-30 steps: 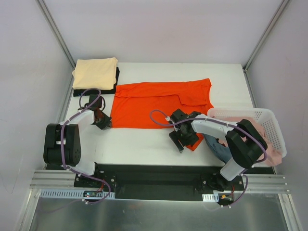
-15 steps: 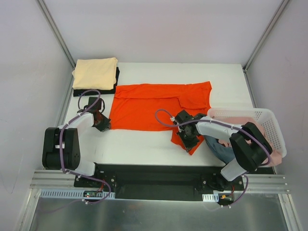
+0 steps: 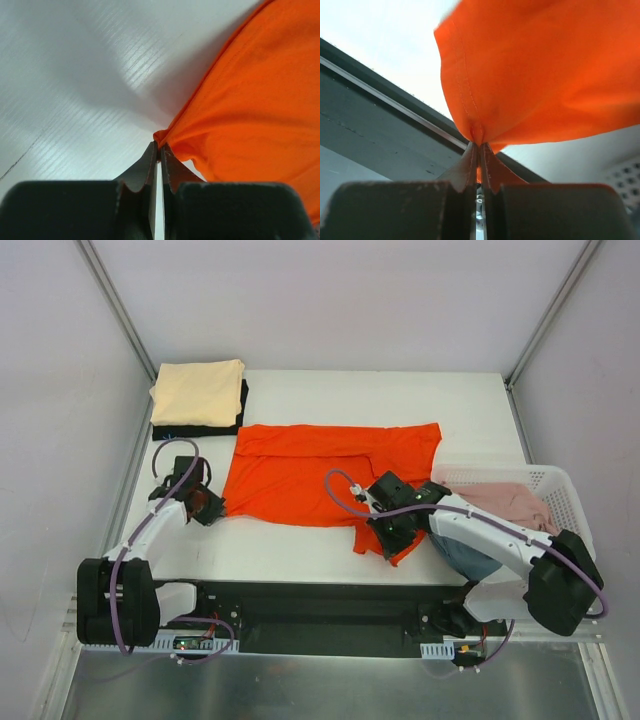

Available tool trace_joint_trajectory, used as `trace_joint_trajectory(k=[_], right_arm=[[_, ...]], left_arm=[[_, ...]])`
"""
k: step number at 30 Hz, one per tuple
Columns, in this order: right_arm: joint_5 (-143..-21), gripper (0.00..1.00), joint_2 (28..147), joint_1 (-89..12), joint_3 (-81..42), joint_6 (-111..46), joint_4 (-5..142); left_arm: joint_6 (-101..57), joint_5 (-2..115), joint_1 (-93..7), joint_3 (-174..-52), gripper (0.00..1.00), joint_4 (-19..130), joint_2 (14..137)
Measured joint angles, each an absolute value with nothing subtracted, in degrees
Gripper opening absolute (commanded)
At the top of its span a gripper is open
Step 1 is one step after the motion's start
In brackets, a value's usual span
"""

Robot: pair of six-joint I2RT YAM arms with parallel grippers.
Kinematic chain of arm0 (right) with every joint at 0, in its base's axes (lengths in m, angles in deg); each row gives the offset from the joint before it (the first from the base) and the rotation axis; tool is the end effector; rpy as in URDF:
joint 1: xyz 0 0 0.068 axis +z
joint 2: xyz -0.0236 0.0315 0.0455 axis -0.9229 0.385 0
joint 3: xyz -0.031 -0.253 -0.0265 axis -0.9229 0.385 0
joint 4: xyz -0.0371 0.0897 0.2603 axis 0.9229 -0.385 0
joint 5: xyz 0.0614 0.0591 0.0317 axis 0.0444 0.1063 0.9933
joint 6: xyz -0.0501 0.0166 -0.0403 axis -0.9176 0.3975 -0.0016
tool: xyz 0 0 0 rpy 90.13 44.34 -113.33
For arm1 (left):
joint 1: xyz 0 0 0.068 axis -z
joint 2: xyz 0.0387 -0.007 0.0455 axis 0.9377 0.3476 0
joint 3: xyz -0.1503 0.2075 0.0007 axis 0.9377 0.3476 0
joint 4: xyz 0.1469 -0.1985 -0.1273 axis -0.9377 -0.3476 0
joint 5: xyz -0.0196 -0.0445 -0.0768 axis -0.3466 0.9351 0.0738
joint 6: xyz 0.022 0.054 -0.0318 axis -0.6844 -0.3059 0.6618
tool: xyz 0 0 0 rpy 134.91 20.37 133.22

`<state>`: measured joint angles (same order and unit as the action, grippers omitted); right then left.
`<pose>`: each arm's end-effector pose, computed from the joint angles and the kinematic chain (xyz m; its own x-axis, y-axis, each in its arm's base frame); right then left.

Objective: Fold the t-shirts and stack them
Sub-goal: Fold the other side of the tshirt into a rectangle

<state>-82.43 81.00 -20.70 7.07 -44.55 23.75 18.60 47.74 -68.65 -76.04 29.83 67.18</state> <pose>0.1733 0.1927 0.1727 -0.5740 -0.7469 -0.3357 -0.8074 0.5846 0.0799 0.2505 -0.0038 0.1476 -0.5171 -0.7780 -0.3567 -0.6422 0.6282 -0.4393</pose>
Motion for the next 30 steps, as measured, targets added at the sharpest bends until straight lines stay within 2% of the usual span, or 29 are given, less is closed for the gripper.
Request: trace_joint_trajectory(k=[6, 11, 30], right_arm=[[-87.74, 0.01, 82.49, -25.01, -3.36, -49.66, 20.08], [-91.41, 0.01, 87.08, -31.3, -11.38, -52.63, 19.27], [-97.75, 0.01, 115.36, -44.68, -45.3, -61.9, 16.56]], left_arm=[[18.54, 47.8, -68.65, -80.46, 0.0, 28.65, 69.46], [18.34, 47.89, -68.65, -88.15, 0.0, 28.62, 76.08], [17.91, 47.87, -68.65, -109.04, 0.0, 28.49, 98.81]])
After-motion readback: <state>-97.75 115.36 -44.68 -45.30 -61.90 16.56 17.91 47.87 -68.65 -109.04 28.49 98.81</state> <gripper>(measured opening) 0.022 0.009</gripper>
